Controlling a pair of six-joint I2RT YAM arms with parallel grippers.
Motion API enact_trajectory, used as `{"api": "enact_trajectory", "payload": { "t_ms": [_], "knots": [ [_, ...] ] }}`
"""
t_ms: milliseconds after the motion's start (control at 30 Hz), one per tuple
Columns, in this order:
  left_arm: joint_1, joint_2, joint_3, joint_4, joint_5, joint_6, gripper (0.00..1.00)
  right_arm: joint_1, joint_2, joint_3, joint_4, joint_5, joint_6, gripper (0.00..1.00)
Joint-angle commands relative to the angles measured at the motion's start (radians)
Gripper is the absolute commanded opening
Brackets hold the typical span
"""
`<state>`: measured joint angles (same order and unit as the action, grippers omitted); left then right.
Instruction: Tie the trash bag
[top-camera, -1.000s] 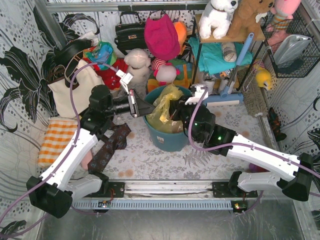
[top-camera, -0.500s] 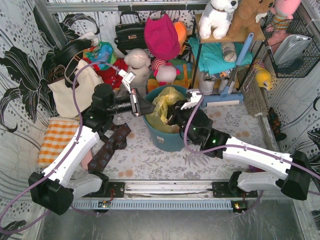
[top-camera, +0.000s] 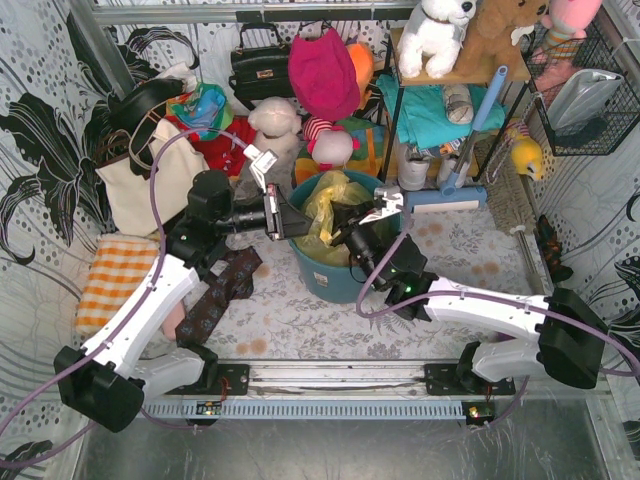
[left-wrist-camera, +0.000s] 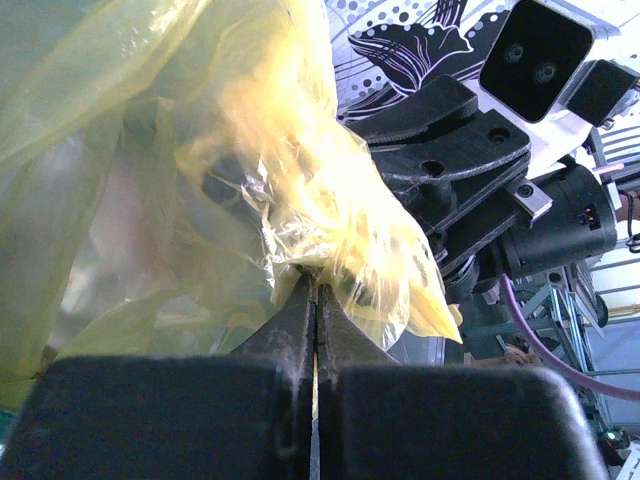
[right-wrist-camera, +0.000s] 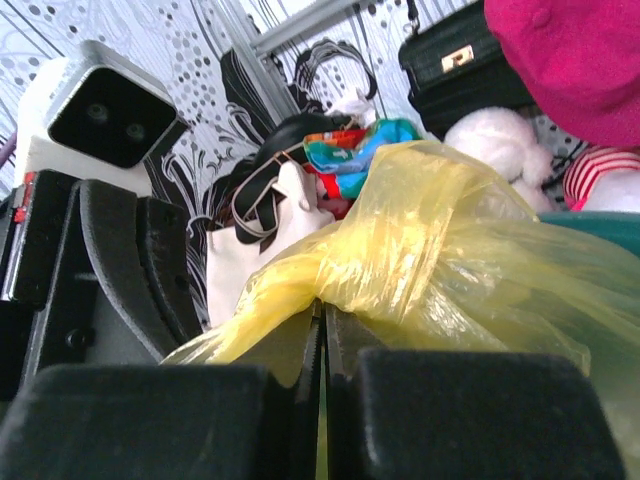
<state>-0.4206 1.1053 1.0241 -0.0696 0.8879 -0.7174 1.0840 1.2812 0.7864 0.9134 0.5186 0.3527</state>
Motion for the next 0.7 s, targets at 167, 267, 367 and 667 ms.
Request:
{"api": "enact_trajectory", "payload": {
  "t_ms": [167, 267, 367, 667],
  "knots": [
    [-0.034, -0.021, 0.011, -0.018, 0.009, 0.026, 0.00, -0.003, 0.054, -0.062, 0.389, -0.037, -0.162, 0.00],
    [-0.039, -0.020, 0.010, -0.024, 0.005, 0.030, 0.00, -0.007, 0.066, -0.083, 0.460, -0.061, -0.191, 0.00],
    [-0.040, -0.016, 0.013, -0.046, -0.014, 0.040, 0.00, -0.010, 0.074, -0.106, 0.551, -0.108, -0.223, 0.00],
    [-0.041, -0.008, 0.048, -0.073, -0.045, 0.059, 0.00, -0.010, 0.101, -0.146, 0.724, -0.244, -0.305, 0.02]
  ]
}}
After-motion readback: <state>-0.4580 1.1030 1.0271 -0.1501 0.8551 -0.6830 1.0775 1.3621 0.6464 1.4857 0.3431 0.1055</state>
